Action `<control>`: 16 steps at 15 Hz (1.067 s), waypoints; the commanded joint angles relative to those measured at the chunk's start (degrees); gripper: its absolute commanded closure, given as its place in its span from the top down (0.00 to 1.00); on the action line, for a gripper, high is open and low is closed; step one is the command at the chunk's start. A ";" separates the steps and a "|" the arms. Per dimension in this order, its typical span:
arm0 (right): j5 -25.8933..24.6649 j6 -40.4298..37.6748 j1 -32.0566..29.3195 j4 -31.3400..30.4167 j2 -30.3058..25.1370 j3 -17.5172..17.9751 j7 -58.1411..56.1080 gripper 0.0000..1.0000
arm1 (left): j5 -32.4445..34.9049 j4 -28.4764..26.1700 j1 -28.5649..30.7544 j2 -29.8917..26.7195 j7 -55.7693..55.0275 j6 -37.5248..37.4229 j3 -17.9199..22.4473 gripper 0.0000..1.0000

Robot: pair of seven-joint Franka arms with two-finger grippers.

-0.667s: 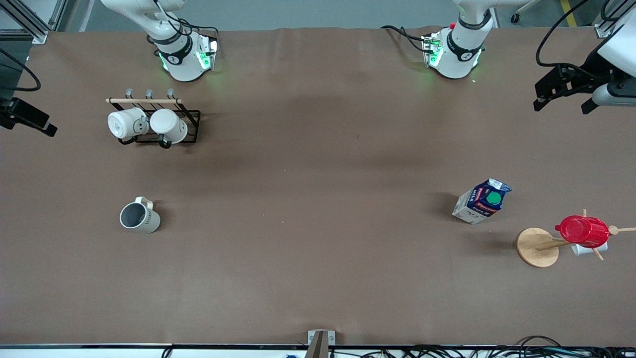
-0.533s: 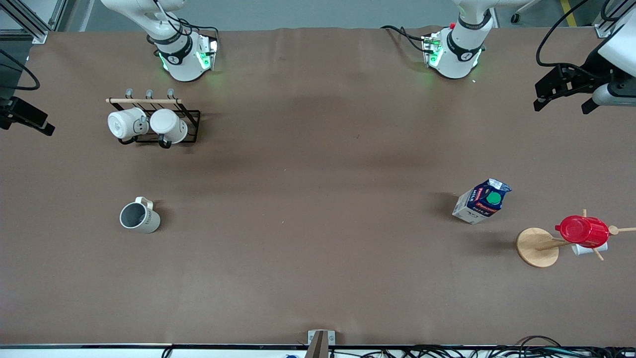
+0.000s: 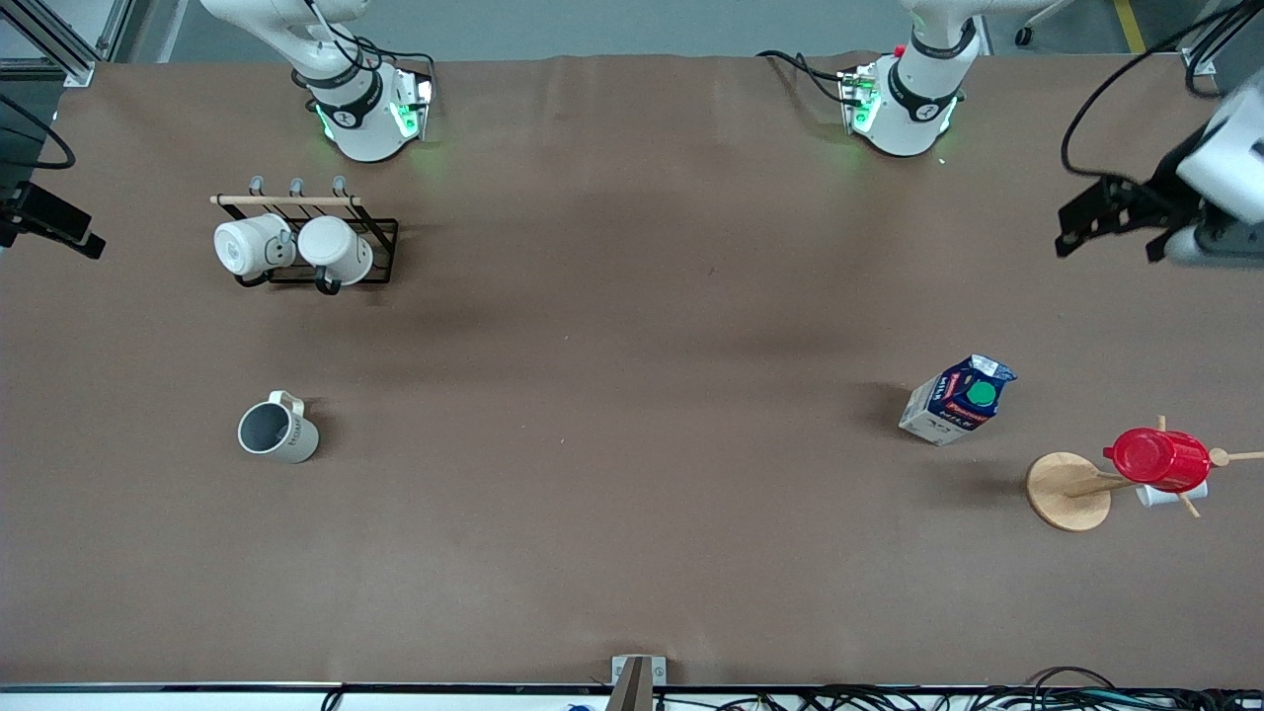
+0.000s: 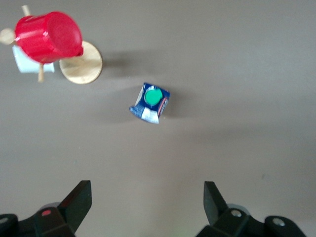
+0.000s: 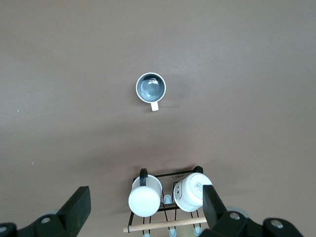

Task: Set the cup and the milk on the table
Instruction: 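Reach the right gripper to the white mug while the left gripper reaches the milk, then grasp the white mug with the right gripper while the left gripper grasps the milk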

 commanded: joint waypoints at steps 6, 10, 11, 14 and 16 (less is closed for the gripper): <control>0.43 8.43 -0.85 -3.48 10.69 0.50 -11.39 1.00 | 1.76 -8.76 -0.07 11.36 11.38 21.18 -0.17 1.00; 0.43 25.64 -1.56 -14.46 14.38 0.23 -16.62 1.00 | 5.63 -9.64 -1.04 14.88 11.47 22.42 -0.35 1.00; 0.43 30.04 -1.56 -16.49 15.70 0.23 -18.11 1.00 | 5.98 -10.43 -1.04 15.32 11.47 22.60 -0.35 1.00; 0.43 41.39 -1.73 -21.15 19.30 0.14 -24.61 1.00 | 6.42 -12.19 -1.13 16.47 11.47 22.95 -0.35 1.00; 0.35 46.14 -1.73 -22.57 21.58 0.05 -26.64 1.00 | 6.51 -12.81 -1.04 17.52 11.47 23.65 -0.35 1.00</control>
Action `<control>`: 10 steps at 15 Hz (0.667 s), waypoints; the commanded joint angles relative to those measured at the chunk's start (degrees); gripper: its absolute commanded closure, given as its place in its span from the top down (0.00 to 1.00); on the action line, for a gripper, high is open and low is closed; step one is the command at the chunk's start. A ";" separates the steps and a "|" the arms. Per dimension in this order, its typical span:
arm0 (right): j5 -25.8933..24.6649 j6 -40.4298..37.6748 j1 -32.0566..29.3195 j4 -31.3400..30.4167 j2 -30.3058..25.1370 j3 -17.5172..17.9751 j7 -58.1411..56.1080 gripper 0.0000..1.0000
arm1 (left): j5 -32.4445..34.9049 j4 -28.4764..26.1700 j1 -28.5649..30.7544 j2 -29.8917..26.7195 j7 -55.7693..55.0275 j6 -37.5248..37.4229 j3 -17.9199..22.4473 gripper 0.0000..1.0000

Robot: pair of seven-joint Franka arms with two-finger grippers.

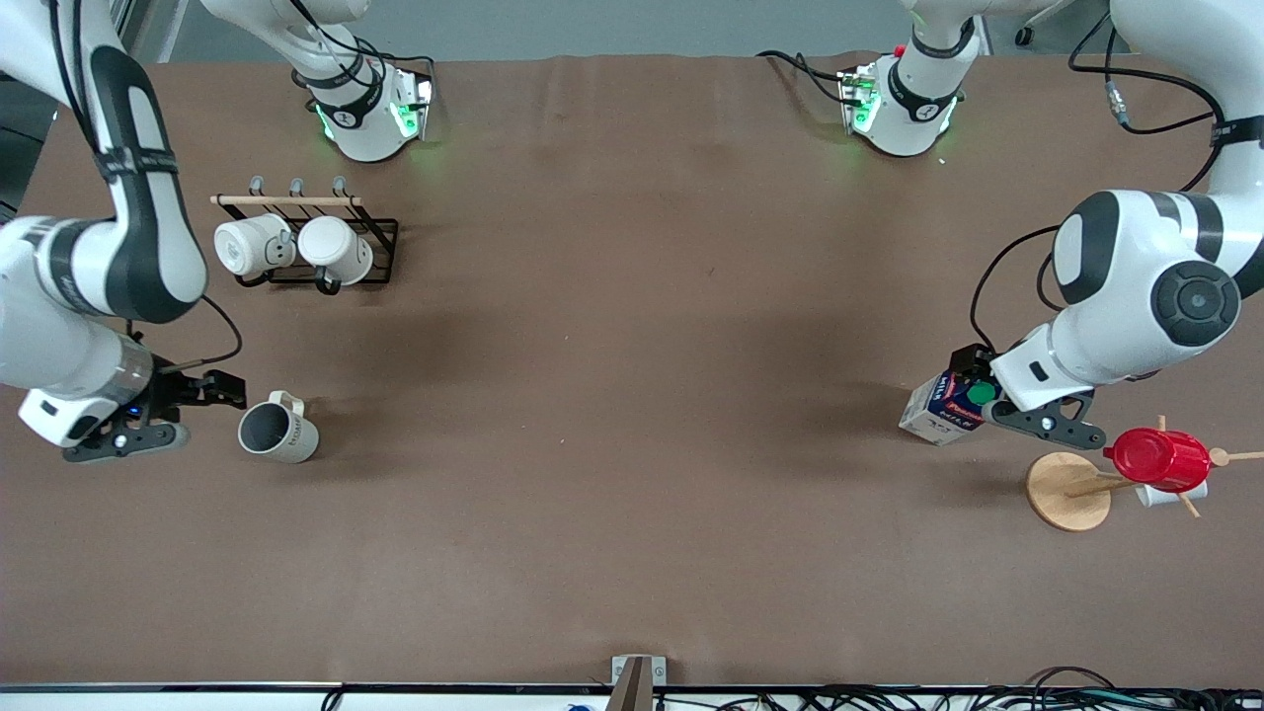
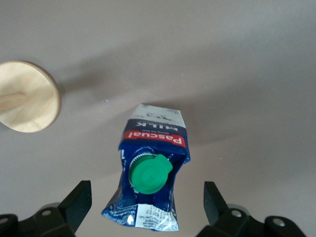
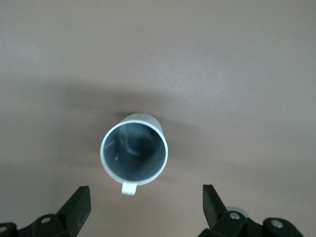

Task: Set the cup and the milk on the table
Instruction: 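Grasp the white mug with the right gripper while the left gripper grasps the milk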

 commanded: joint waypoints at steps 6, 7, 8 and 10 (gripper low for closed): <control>0.24 10.41 -1.57 -2.91 5.84 0.38 -7.71 0.92 | 1.24 -1.25 -0.18 1.00 0.46 1.29 0.11 0.72; 0.24 12.16 -1.57 -4.13 5.84 0.38 -7.80 0.89 | 1.15 -1.25 -0.18 1.00 0.46 1.02 0.11 0.64; 0.24 14.44 -1.66 -5.54 5.93 0.38 -7.80 0.85 | 1.24 -1.25 -0.18 1.00 0.46 0.85 0.11 0.57; 0.33 16.66 -1.48 -6.25 6.81 0.38 -7.45 0.67 | 1.15 -1.25 -0.10 1.00 0.37 0.67 0.11 0.42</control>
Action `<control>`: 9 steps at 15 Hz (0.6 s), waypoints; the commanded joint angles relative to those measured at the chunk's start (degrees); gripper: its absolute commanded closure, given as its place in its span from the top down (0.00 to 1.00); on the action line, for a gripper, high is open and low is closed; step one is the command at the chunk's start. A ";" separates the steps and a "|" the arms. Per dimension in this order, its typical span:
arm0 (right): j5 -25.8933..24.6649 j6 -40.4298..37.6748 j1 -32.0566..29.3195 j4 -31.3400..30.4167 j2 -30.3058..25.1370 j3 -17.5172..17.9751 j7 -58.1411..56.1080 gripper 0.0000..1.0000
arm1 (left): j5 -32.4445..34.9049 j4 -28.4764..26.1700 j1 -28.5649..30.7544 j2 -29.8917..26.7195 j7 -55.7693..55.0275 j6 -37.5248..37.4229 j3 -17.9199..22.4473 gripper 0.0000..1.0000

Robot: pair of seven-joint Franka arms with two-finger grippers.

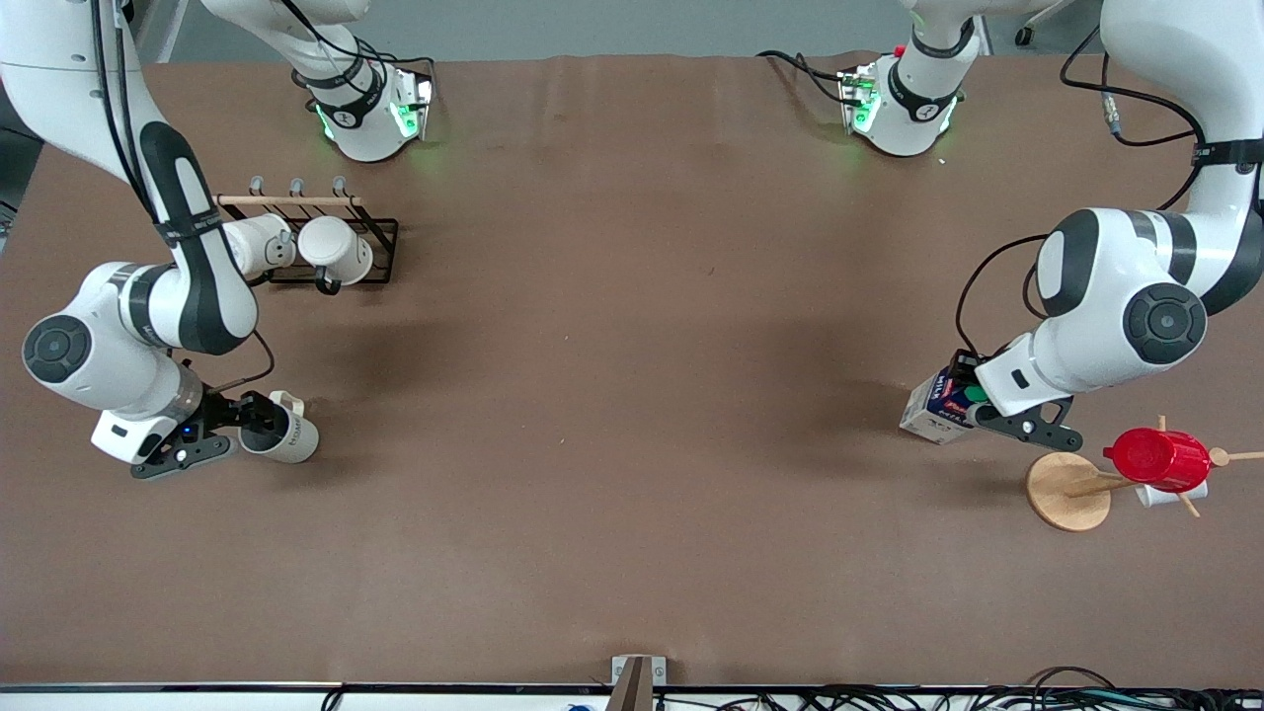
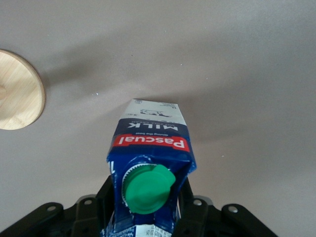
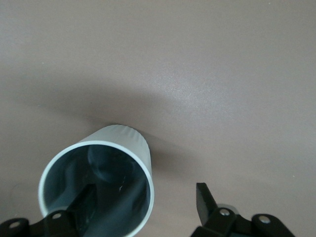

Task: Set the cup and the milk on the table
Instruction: 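Grasp the white mug with the right gripper while the left gripper grasps the milk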

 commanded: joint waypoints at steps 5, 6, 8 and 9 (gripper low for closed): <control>1.65 0.26 -0.05 -1.68 -0.17 0.60 6.35 0.03 | 1.11 0.10 -0.10 -1.25 -0.36 -0.70 0.01 0.31; 1.65 -1.14 0.21 -1.42 -0.26 0.60 8.47 0.00 | 1.03 0.45 -0.18 -1.42 -0.62 -1.49 -0.08 0.31; 1.74 -5.70 0.65 0.51 -0.70 0.77 11.99 0.00 | 1.03 1.85 -0.10 -1.86 -0.62 -3.24 -0.69 0.31; 1.74 -9.30 1.52 1.82 -1.48 0.95 14.09 0.00 | 1.03 2.64 -0.10 -2.21 -0.71 -4.12 -0.78 0.31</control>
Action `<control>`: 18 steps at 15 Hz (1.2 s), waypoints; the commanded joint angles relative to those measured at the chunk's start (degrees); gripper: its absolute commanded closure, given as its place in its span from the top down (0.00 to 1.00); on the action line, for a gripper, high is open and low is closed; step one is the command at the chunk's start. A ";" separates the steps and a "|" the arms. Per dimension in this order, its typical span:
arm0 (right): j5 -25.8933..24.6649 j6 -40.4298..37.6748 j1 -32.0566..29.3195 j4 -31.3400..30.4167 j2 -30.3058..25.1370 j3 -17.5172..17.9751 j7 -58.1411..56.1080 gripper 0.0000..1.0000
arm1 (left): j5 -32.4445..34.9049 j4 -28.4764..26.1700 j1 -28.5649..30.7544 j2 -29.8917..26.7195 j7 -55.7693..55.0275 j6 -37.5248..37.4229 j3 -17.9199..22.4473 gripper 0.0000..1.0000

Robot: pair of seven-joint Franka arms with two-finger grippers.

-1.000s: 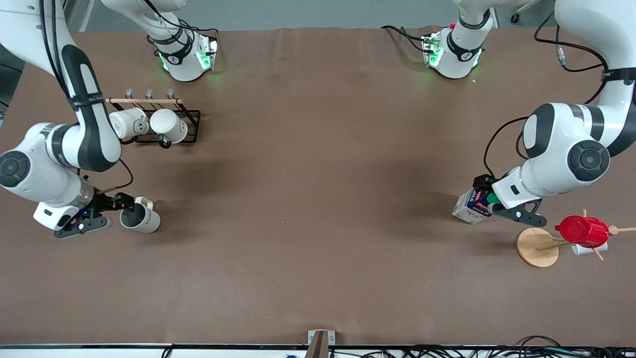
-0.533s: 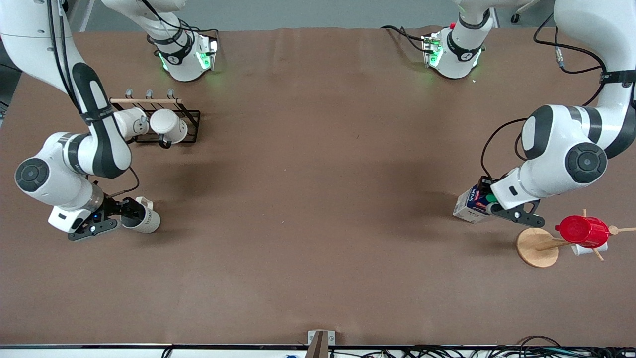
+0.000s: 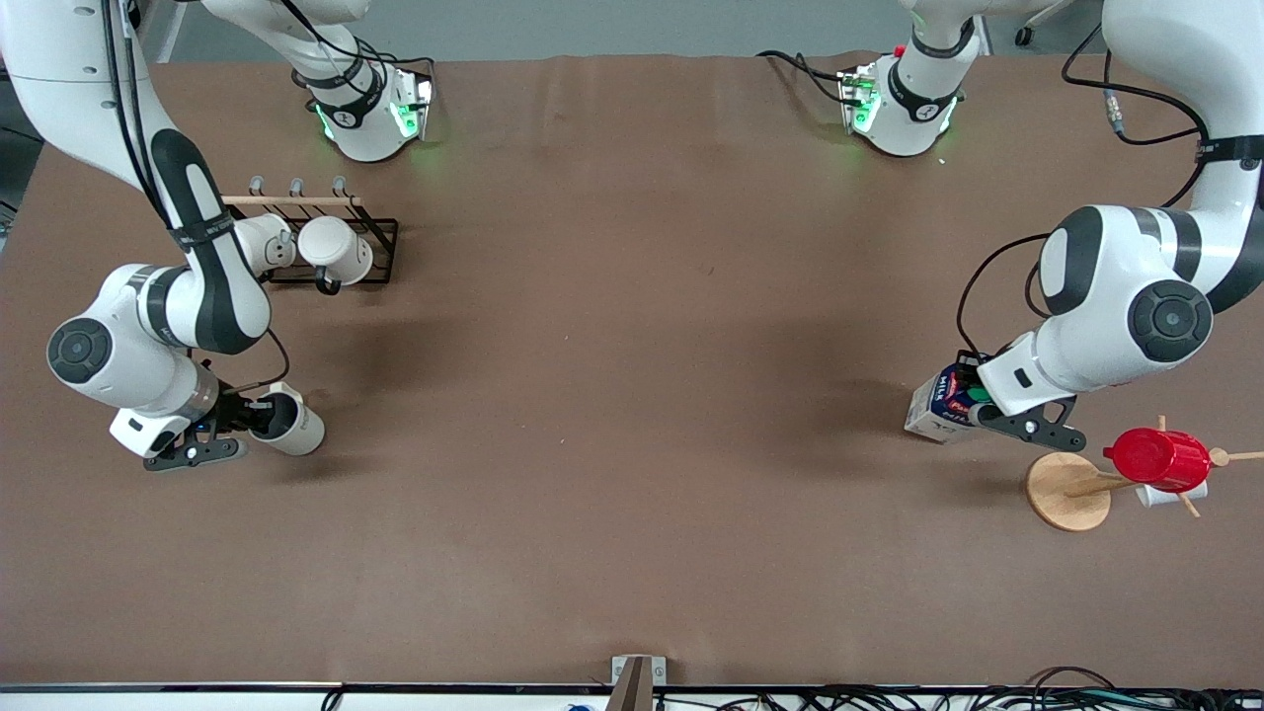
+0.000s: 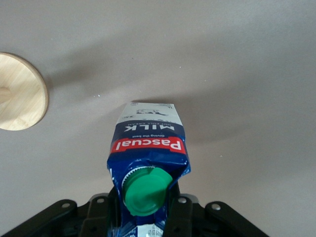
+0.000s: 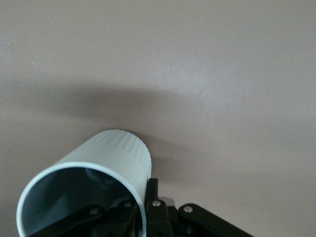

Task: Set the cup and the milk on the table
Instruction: 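Grasp the white mug with the right gripper while the left gripper grasps the milk, then carry the mug and milk carton toward the table center with both grippers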

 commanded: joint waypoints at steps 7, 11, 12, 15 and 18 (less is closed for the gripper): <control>-0.70 -18.50 5.94 8.72 -5.80 18.06 43.75 0.00 | 0.50 8.13 -0.09 -3.12 -7.15 -10.50 -4.02 0.31; -3.50 -16.57 10.93 13.29 -2.56 22.57 61.25 0.00 | 0.41 9.89 -0.36 -2.77 -17.07 -10.68 -7.80 0.31; -4.47 -15.17 13.12 13.73 -1.50 22.75 64.95 0.00 | 0.41 10.59 -0.44 -2.51 -19.89 -10.77 -9.12 0.31; -7.37 -9.20 20.07 14.43 2.89 22.75 75.41 0.00 | 0.41 12.09 -1.58 -1.64 -28.32 -10.68 -11.94 0.31; -11.94 -7.86 24.03 17.94 7.90 22.75 84.30 0.00 | 0.32 15.33 -5.44 1.43 -34.57 -10.59 -12.03 0.31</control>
